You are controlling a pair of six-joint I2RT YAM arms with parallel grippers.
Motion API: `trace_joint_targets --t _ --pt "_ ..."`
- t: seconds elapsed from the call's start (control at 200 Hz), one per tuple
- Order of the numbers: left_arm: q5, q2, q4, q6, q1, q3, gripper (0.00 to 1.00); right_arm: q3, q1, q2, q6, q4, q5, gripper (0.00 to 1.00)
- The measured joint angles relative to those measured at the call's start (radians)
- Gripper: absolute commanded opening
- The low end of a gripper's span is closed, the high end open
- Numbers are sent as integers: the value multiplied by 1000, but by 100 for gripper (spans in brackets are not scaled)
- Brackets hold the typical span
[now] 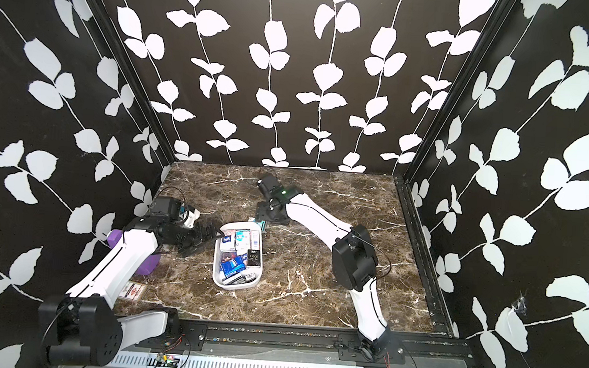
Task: Put the pocket tissues into the storage box
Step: Pick up the pocket tissues from the center of the board.
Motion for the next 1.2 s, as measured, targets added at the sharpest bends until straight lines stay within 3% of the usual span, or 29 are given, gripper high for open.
trace_joint_targets --t 0.26,0.615,1.2 --pt "6 57 0 10 0 57 99 -3 -124 63 135 93 16 61" --pt "-47 61 -19 10 1 68 99 50 -138 253 394 163 31 48" --pt "-85 36 -27 18 2 67 99 104 -165 306 571 229 50 44"
